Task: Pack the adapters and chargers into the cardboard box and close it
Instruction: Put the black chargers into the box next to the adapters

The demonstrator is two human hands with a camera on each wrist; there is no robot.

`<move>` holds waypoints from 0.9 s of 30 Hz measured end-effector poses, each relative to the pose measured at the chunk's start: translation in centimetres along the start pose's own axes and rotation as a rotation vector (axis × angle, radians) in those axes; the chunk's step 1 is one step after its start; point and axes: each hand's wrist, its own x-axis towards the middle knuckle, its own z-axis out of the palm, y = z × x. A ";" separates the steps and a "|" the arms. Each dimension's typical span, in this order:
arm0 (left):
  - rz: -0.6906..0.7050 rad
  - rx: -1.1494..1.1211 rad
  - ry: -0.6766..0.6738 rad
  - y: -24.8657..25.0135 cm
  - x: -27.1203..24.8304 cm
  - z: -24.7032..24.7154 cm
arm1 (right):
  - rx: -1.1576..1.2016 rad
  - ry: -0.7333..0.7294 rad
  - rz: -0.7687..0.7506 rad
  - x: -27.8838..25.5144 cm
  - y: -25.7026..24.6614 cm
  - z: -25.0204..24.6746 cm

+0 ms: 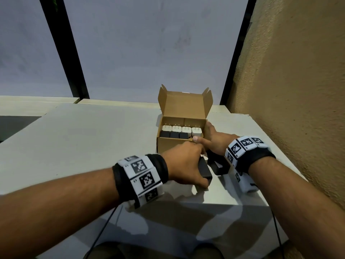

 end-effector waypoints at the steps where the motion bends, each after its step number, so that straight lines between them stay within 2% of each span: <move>1: 0.019 -0.015 0.013 0.1 0.0 -0.7 | -0.012 -0.011 0.010 0.0 -0.1 0.0; 6: 0.049 0.007 0.222 -0.4 0.9 -5.4 | -0.077 0.039 0.101 -0.5 -0.3 -0.5; 10: 0.051 0.089 0.339 -2.3 3.4 -7.2 | -0.057 -0.032 0.037 -0.1 -0.2 -0.4; 16: 0.000 0.132 0.280 -4.5 6.6 -6.2 | -0.059 0.004 0.046 0.7 0.2 0.3; 21: -0.030 0.122 0.185 -5.8 8.4 -5.3 | -0.043 -0.036 0.061 0.4 0.1 0.1; 27: -0.121 -0.003 0.046 -7.1 9.7 -4.9 | -0.068 -0.025 0.071 0.6 0.5 0.1</move>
